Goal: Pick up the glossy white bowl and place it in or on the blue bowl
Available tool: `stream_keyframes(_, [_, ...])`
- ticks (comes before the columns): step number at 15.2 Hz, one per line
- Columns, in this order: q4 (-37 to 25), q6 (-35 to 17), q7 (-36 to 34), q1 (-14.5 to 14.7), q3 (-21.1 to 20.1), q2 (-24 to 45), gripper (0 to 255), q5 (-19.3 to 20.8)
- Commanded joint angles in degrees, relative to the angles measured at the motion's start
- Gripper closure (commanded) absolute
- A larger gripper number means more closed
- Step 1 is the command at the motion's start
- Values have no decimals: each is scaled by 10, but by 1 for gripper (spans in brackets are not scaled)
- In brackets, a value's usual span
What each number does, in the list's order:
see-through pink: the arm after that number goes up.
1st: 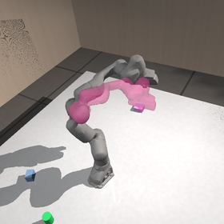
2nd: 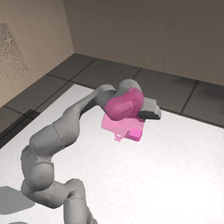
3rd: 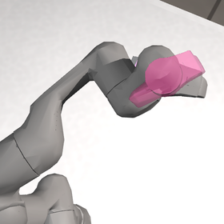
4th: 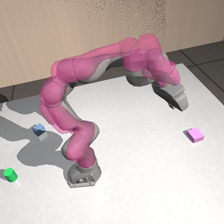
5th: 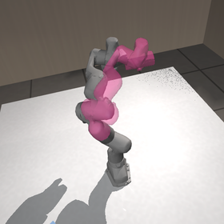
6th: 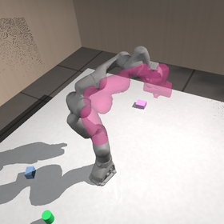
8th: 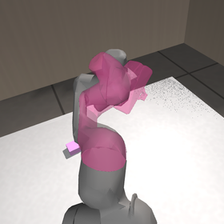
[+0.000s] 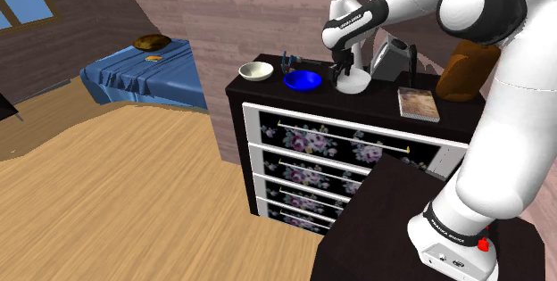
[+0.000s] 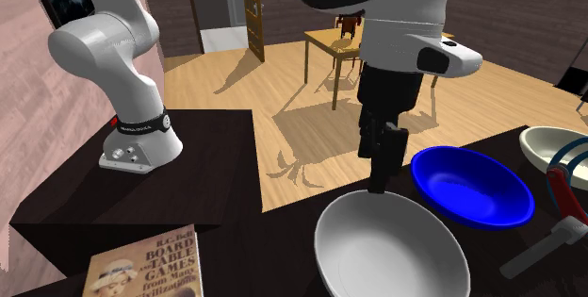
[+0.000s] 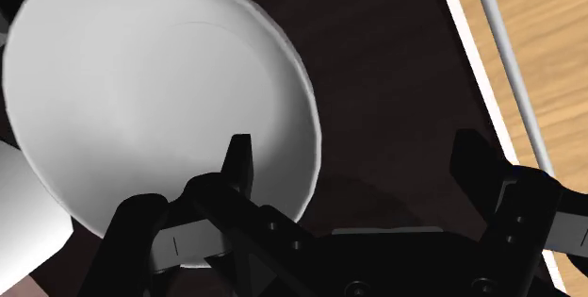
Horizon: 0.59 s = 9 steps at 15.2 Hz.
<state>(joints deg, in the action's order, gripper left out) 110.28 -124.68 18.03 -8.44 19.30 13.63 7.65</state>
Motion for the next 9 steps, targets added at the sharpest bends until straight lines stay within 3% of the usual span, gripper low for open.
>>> stream_keyframes(1, [-32,-8,13,-9,3,36,0,-2])
stream_keyframes(9, [-15,-58,18,-19,2,68,0,-10])
